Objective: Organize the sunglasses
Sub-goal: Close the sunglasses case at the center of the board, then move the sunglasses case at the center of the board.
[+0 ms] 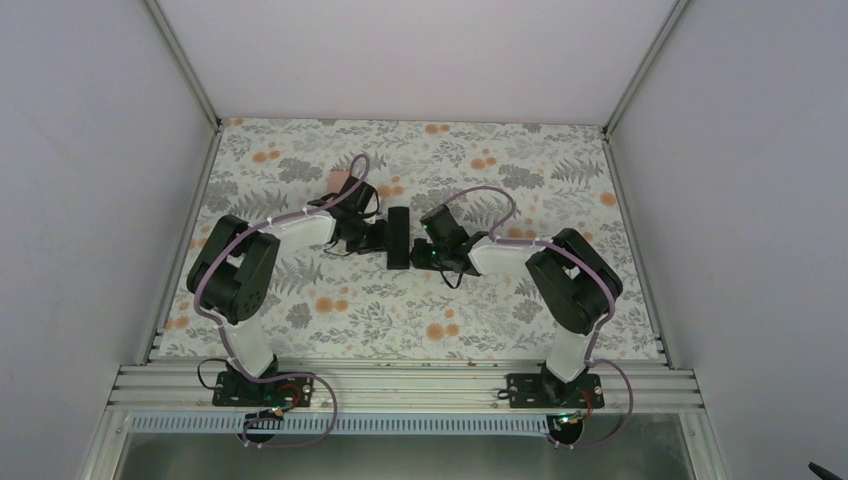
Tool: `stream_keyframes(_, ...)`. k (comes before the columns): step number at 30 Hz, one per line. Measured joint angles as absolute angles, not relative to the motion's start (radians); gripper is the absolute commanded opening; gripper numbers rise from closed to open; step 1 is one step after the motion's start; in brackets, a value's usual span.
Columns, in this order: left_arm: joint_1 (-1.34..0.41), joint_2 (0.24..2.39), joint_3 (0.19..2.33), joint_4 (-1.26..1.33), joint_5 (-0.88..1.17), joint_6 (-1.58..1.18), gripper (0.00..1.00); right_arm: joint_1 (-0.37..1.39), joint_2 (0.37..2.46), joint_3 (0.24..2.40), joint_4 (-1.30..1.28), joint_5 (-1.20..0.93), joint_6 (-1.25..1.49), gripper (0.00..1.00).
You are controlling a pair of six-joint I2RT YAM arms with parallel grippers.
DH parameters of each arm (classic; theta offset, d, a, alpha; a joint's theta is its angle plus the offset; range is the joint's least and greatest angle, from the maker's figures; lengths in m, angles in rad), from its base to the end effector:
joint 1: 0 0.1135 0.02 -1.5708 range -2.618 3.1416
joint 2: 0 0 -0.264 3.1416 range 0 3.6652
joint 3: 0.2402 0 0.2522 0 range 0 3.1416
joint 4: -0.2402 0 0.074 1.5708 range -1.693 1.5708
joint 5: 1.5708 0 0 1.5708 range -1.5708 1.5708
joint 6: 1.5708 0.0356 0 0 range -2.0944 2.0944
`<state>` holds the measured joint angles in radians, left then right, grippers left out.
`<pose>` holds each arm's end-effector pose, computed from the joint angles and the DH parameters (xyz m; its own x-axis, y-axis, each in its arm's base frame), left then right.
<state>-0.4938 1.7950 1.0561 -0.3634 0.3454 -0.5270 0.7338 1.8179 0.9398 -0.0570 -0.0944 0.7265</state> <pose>0.3013 -0.1759 0.1544 -0.9711 -0.0147 -0.2383 0.1067 0.8662 -0.4882 0.2593 0.2383 0.1312 -0.9172 0.0634 -0.3934 -0.1325 0.8826 0.4511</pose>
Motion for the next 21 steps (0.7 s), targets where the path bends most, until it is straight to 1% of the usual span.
stream_keyframes(7,-0.508,1.837,1.119,-0.385,0.307,-0.527,0.37,0.734,1.746,0.907,-0.091,-0.04,0.735,0.26)
stream_keyframes(9,-0.513,1.842,1.131,-0.39,0.288,-0.527,0.42,0.734,1.715,0.898,-0.096,-0.025,0.736,0.26)
stream_keyframes(11,-0.52,1.842,1.139,-0.402,0.263,-0.524,0.54,0.734,1.673,0.888,-0.102,-0.002,0.74,0.28)
stream_keyframes(13,-0.532,1.837,1.144,-0.415,0.226,-0.517,0.7,0.734,1.632,0.876,-0.11,0.025,0.748,0.3)
stream_keyframes(15,-0.546,1.826,1.148,-0.426,0.182,-0.503,0.81,0.734,1.582,0.856,-0.115,0.06,0.758,0.31)
stream_keyframes(20,-0.635,1.781,1.174,-0.442,0.066,-0.512,0.99,0.733,1.451,0.772,-0.138,0.155,0.797,0.34)
stream_keyframes(21,-0.654,1.781,1.188,-0.442,0.045,-0.516,1.0,0.733,1.429,0.755,-0.144,0.171,0.806,0.35)
